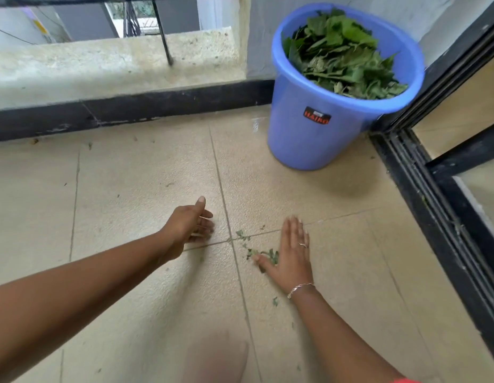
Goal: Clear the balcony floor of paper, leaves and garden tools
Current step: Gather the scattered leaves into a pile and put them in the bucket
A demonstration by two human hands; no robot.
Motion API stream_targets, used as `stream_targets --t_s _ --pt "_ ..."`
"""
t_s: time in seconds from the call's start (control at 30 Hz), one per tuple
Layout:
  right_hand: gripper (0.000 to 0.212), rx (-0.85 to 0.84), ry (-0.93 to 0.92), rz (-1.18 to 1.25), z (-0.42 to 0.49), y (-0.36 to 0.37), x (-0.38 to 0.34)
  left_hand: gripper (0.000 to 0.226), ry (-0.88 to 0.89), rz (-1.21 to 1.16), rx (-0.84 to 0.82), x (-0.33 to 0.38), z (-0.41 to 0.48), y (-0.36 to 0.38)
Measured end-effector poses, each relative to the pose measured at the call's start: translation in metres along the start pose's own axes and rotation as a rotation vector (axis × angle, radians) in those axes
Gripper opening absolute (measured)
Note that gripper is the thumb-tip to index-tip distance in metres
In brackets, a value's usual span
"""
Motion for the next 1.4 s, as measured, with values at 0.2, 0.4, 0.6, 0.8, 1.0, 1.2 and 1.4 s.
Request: stream_targets --t_s 0.2,0.4,0.6,0.8,1.0,1.2,1.4 --pt "0.105 -0.086 -0.323 -0.247 0.006 0.037 -0.084 0.049 0.016 0.026 0.056 -0.006 -0.001 -0.019" --pt "0.060 -0.132 -0.665 -0.275 -0.023 0.039 -0.095 0.048 -0.026 -0.012 0.041 -0.017 -0.007 -0.019" --pt "0.080 0.005 -0.644 -0.192 -0.054 0.020 -0.055 0.050 -0.088 -0.045 -0.025 -0.028 -0.010 -0.003" --pt "0.021 0.070 -0.221 0.048 -0.008 -0.017 -0.051 0.053 -0.168 -0.105 -0.131 -0.039 -0.022 0.028" --pt "0.020 0.111 -0.137 0.629 -0.001 -0.063 -0.107 0.063 -0.260 -0.204 -0.276 -0.046 -0.037 0.060" --pt "0.029 0.318 -0.081 0.516 -0.028 -0.068 -0.081 0.044 -0.286 -0.208 -0.259 -0.042 -0.028 0.040" --pt "0.088 0.033 0.228 -0.015 -0.080 0.031 -0.023 0.032 -0.203 -0.144 -0.115 -0.032 -0.012 -0.001"
Point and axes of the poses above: each hand's wrist, its own z-axis towards the middle knuckle, its own y-axis out of the palm, x = y × z, the point moved 10 cm from there along z, towards the middle knuckle, and after that the axes turned 3 degrees about -z, right-handed, at the moved point
